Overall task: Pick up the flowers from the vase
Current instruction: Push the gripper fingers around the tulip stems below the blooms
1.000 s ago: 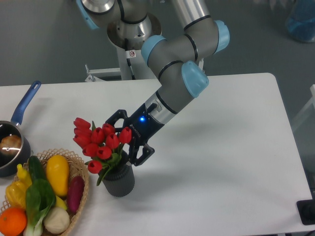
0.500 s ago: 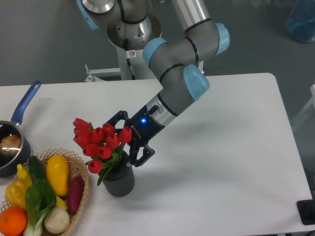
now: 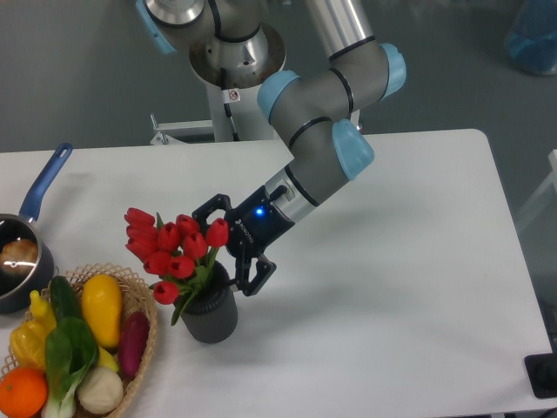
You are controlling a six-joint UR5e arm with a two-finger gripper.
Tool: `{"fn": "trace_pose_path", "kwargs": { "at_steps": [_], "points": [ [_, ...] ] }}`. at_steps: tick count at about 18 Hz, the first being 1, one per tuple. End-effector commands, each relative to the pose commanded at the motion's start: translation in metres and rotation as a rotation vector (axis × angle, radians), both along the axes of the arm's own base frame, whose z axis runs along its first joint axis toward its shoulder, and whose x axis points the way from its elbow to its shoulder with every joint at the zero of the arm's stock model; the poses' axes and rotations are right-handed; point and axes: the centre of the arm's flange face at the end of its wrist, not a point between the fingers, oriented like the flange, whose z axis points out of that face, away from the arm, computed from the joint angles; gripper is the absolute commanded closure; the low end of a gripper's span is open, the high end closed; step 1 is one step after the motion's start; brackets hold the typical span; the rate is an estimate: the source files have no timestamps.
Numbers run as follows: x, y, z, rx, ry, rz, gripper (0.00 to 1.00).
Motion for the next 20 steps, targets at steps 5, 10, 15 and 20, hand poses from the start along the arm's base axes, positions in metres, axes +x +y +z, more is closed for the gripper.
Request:
{"fn": "trace_pose_path", "kwargs": {
  "at_steps": [5, 10, 15, 20],
  "points": [
    [0.0003, 0.0008, 0.0039, 0.03, -0.018, 0.002, 0.06],
    [-0.0028, -0.0011, 0.0044, 0.036, -0.016, 0.007, 0.04],
    [-0.0009, -0.0003, 0.0061, 0.038, -0.013, 0.003, 0.15],
    [-0.0011, -0.0003, 0.0075, 0.039, -0.008, 0.002, 0.34]
  ]
}}
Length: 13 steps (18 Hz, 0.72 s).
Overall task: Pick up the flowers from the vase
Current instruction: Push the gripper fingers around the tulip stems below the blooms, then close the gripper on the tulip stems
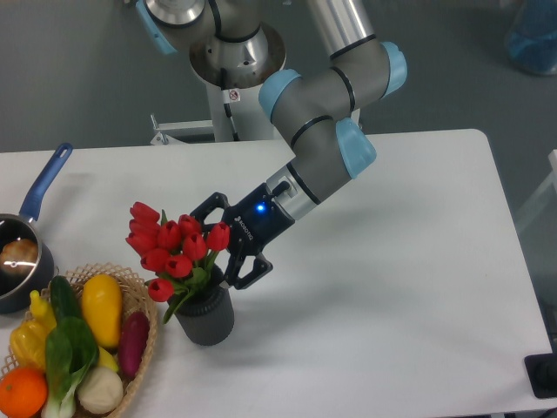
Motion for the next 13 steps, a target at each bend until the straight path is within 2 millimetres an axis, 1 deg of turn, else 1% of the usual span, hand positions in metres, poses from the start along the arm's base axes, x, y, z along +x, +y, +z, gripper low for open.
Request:
{"fn": "trace_pose_path", "kwargs": {
  "at_steps": [3, 4, 8, 10, 11, 13],
  "points": [
    [-0.0001, 0.0, 0.0002, 0.001, 0.001, 0.0, 0.34],
    [-0.0005, -0.0007, -0.0005, 0.0, 0.0, 0.002, 0.39],
    [-0.0009, -0.0004, 0.0003, 0.002, 0.003, 0.002, 0.41],
    [-0.0001, 0.0, 0.0002, 0.0, 0.0, 0.001, 0.46],
    [0.0009, 0.0005, 0.0011, 0.002, 0.001, -0.001, 0.51],
    [-0.0008, -0.0004, 0.0003, 0.001, -0.002, 0.003, 0.52]
  ]
}}
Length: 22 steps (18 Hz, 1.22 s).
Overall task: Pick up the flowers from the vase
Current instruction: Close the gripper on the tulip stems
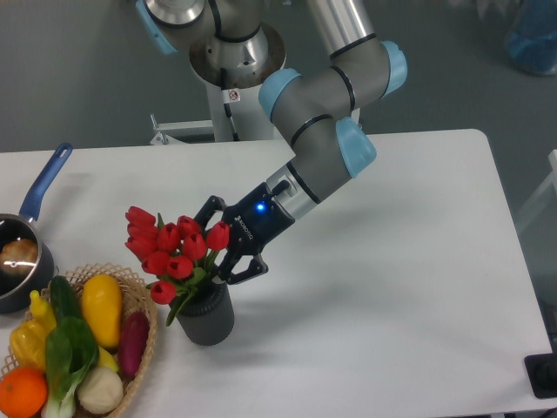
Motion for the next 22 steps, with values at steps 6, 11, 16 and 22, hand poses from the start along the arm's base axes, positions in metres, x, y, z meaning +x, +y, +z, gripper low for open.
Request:
{"fn": "trace_pose_path", "kwargs": {
  "at_steps": [6, 11, 16, 22],
  "points": [
    [-0.0005, -0.0001, 0.0046, 0.028, -0.016, 0.004, 0.52],
    [0.0015, 0.0016, 0.0064, 0.044, -0.029, 0.002, 0.52],
    [0.0015, 0.0016, 0.0064, 0.044, -0.027, 0.001, 0.57],
    [0.0007, 0.0001, 0.005, 0.041, -0.032, 0.005, 0.59]
  ]
}}
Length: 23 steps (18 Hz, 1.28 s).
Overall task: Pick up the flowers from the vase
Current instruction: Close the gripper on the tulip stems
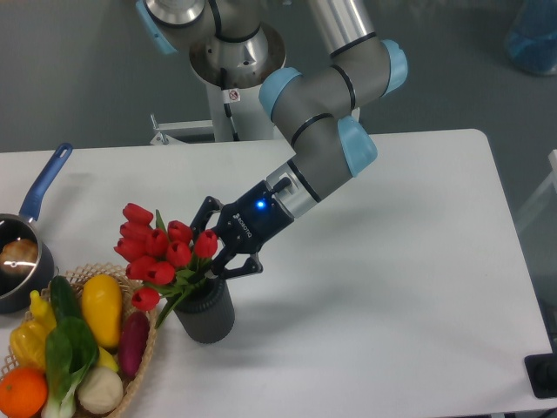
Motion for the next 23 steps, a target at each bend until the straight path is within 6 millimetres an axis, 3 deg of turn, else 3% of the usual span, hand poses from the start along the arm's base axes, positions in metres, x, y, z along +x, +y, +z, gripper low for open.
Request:
{"fn": "trace_pose_path", "kwargs": {
  "at_steps": [10, 23],
  "points": [
    [0.001, -0.0048, -0.0006, -0.001, -0.004, 0.006, 0.67],
    [-0.0015, -0.0088, 0.0053, 0.045, -0.033, 0.019, 0.67]
  ]
}}
